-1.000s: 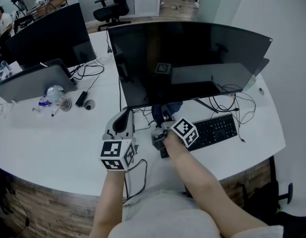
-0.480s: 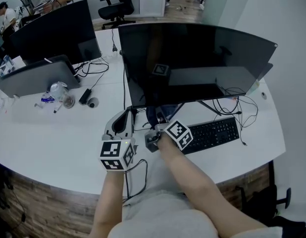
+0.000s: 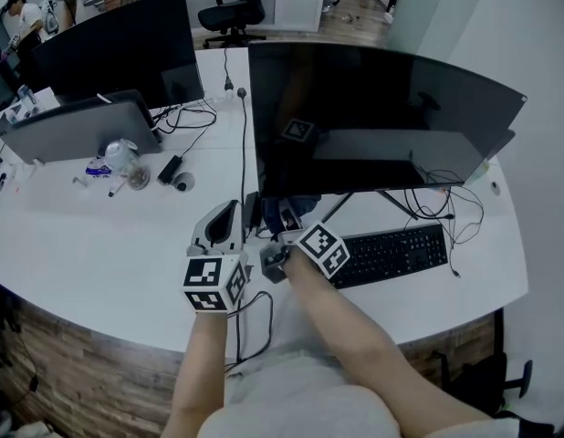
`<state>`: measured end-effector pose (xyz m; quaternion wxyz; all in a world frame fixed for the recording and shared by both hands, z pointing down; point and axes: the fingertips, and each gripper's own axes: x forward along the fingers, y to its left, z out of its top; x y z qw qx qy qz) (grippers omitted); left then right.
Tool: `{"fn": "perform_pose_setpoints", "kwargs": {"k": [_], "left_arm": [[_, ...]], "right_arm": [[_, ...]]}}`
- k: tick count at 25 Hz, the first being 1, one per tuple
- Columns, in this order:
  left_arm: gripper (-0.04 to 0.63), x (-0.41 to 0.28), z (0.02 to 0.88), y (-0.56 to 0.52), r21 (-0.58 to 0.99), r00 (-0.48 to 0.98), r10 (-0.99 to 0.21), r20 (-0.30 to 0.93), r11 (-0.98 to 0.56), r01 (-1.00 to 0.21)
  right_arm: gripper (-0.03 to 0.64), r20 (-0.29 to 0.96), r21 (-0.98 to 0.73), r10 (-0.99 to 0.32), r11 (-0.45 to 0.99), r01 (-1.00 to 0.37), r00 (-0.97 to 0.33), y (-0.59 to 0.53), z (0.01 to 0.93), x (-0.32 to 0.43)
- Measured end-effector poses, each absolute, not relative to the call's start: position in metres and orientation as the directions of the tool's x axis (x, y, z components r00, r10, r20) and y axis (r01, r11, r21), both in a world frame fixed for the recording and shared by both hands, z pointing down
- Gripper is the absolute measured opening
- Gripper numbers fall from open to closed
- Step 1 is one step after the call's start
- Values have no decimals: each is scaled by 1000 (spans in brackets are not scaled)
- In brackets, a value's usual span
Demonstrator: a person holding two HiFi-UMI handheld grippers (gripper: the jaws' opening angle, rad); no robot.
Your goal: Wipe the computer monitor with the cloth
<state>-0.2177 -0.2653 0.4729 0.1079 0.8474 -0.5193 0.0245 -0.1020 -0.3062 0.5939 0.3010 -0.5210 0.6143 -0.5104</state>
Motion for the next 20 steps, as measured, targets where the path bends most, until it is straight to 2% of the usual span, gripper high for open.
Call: {"fn": "perform_pose_setpoints", "kwargs": {"k": [10, 20], "left_arm": [[9, -238, 476, -263, 144, 421, -892, 164, -401, -905], [9, -270, 480, -260, 143, 352, -920, 173, -330, -933]], "right_arm": [[91, 175, -931, -924, -43, -363, -339, -306, 594, -130], [91, 207, -897, -845, 37, -440, -493, -301, 594, -179]]}}
